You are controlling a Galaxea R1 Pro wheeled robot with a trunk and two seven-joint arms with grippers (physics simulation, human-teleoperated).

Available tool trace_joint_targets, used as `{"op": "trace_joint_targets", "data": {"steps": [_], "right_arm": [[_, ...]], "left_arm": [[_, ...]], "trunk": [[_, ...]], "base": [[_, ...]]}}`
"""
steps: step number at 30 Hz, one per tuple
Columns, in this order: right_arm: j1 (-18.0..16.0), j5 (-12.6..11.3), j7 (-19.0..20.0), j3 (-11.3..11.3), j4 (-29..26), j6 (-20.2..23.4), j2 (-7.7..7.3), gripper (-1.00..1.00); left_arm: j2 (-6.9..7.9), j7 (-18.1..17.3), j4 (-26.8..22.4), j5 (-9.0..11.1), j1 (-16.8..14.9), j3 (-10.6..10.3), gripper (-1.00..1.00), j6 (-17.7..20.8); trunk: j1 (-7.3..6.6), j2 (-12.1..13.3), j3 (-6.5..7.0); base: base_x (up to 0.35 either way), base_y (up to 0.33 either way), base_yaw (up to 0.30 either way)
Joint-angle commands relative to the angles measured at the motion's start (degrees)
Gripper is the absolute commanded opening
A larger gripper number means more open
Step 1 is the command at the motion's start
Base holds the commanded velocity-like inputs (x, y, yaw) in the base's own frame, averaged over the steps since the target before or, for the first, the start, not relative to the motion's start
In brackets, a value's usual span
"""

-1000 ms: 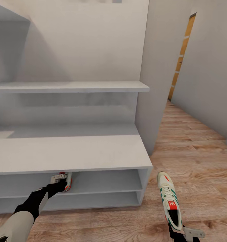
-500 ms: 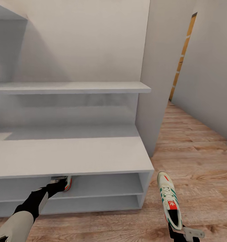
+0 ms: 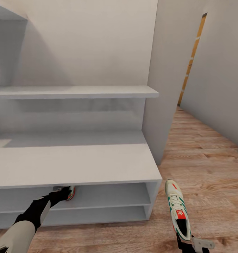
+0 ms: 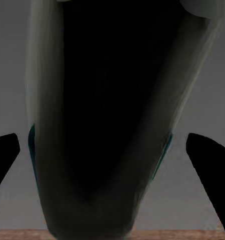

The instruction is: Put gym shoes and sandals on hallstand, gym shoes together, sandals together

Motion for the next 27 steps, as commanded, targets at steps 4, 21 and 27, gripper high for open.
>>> {"op": "trace_joint_targets", "data": {"steps": [4,21,27], "right_arm": [[-0.1,0.2,0.6,-0.4,0.0,-0.2,0.05,-1.0],[-0.1,0.2,0.6,-0.4,0.0,-0.2,0.05,-1.0],[-0.1,0.2,0.5,-0.4,0.0,-0.2,0.05,-1.0]], "left_arm": [[-0.03,-0.5,-0.1,-0.5,0.0,0.5,1.0,0.2],[-0.01,-0.6,-0.1,-0.6,0.0,0.4,1.0,0.2],[0.0,-0.6,-0.1,-0.5,0.1,0.5,1.0,-0.1]], "trunk": [[-0.01,0.0,-0.05],[-0.01,0.0,-0.05],[-0.01,0.0,-0.05]], "base": [[0.002,0.0,0.0],[-0.167,0.036,0.0],[-0.333,0.077,0.0]]}}
